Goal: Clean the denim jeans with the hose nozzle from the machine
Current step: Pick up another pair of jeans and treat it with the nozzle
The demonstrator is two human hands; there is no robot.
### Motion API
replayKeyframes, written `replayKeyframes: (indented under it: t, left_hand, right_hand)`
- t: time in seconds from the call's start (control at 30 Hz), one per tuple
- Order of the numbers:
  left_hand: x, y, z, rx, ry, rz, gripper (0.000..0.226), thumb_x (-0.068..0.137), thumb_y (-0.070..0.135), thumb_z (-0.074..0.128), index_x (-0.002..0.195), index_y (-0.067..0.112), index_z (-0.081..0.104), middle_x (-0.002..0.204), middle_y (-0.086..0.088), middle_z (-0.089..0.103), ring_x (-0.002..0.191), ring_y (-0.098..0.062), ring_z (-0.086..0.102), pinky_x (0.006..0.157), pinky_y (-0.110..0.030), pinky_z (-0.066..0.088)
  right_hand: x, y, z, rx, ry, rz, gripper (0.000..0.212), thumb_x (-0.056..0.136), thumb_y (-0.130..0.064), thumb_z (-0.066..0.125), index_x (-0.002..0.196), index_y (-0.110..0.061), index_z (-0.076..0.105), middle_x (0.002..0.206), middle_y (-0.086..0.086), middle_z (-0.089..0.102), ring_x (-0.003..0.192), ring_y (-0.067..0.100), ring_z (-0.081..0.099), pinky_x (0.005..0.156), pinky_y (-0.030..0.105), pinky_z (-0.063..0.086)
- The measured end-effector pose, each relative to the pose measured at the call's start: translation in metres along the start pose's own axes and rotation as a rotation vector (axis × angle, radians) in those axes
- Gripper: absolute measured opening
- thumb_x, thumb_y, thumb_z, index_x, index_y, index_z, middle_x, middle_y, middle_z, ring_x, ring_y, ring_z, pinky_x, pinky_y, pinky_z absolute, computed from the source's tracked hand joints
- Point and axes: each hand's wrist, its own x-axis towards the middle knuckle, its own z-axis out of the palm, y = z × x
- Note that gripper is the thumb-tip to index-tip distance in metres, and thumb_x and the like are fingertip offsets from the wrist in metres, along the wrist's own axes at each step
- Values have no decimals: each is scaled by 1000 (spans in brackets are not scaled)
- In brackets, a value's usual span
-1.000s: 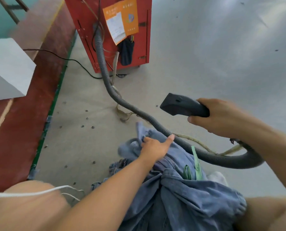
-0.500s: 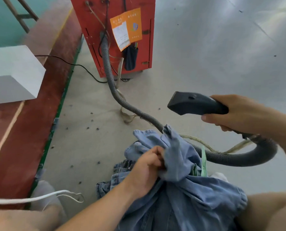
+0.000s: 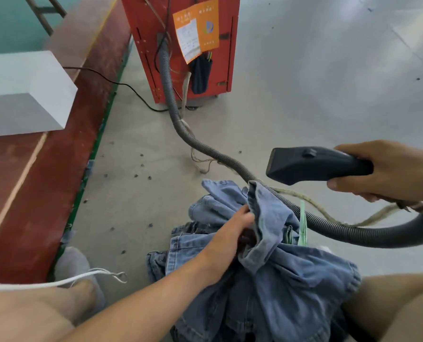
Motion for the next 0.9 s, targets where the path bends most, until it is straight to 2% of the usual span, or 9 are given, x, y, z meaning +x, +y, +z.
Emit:
replayKeyframes:
  t: [0.1,0.23,0.33,0.43,0.53,0.6,0.67,0.8,0.9]
  left_hand:
    - [2,0,-7,-189,-41,-86,54,103,49,49,131,8,67,138,-22,63,131,-39,56,121,-53,35]
    - [6,2,-17,-434,-69,-88,58,104,51,42,147,14,56,151,-22,52,142,-38,44,125,-54,24]
    - [6,5,-18,-533,-163,-109,67,104,59,37,149,11,53,153,-19,51,141,-33,49,121,-49,35]
    - [5,7,-20,-587,-262,-131,77,104,64,29,145,5,57,149,-22,54,138,-35,53,114,-45,45]
    - [5,13,-22,-588,-281,-123,64,107,54,40,139,4,62,145,-20,59,134,-31,57,114,-43,44]
    - [6,16,-21,-469,-219,-135,50,104,40,54,137,4,64,139,-17,64,126,-28,63,106,-41,51]
    - [8,17,-21,-408,-161,-189,46,104,34,54,136,2,64,132,-16,68,121,-28,66,98,-40,55]
    - [7,24,-20,-467,-148,-229,52,110,37,39,143,2,58,142,-19,61,134,-33,57,114,-45,44]
    - [5,24,-18,-475,-181,-243,51,110,38,38,143,4,58,139,-20,63,128,-32,62,108,-45,49]
  right_hand:
    - [-5,5,-7,7,-86,-4,50,70,-75,68,108,-44,66,59,2,68,51,20,66,64,54,59]
    - [-1,-6,8,-66,-256,-59,47,70,-61,69,115,-48,66,75,-8,73,59,9,69,58,27,58]
    - [6,-25,33,-200,-283,-194,40,75,-52,66,114,-58,60,91,-28,71,79,-3,67,64,19,52]
    - [9,-42,50,-194,-242,-299,36,81,-43,70,112,-58,59,89,-30,70,80,-4,65,62,18,46]
    - [13,-45,47,-86,-140,-342,39,80,-52,72,117,-56,60,88,-26,70,80,0,66,64,22,48]
    - [13,-40,35,-31,-37,-339,45,75,-62,68,118,-56,60,89,-24,70,81,1,66,66,27,50]
    - [9,-34,23,-46,19,-310,48,71,-63,67,118,-56,60,88,-22,71,79,2,67,66,29,51]
    - [5,-31,27,-222,-154,-273,45,77,-49,76,117,-59,58,88,-28,70,80,-1,66,68,30,55]
    - [5,-46,52,-218,-288,-338,43,77,-49,70,117,-61,59,90,-31,69,80,-3,65,64,17,50]
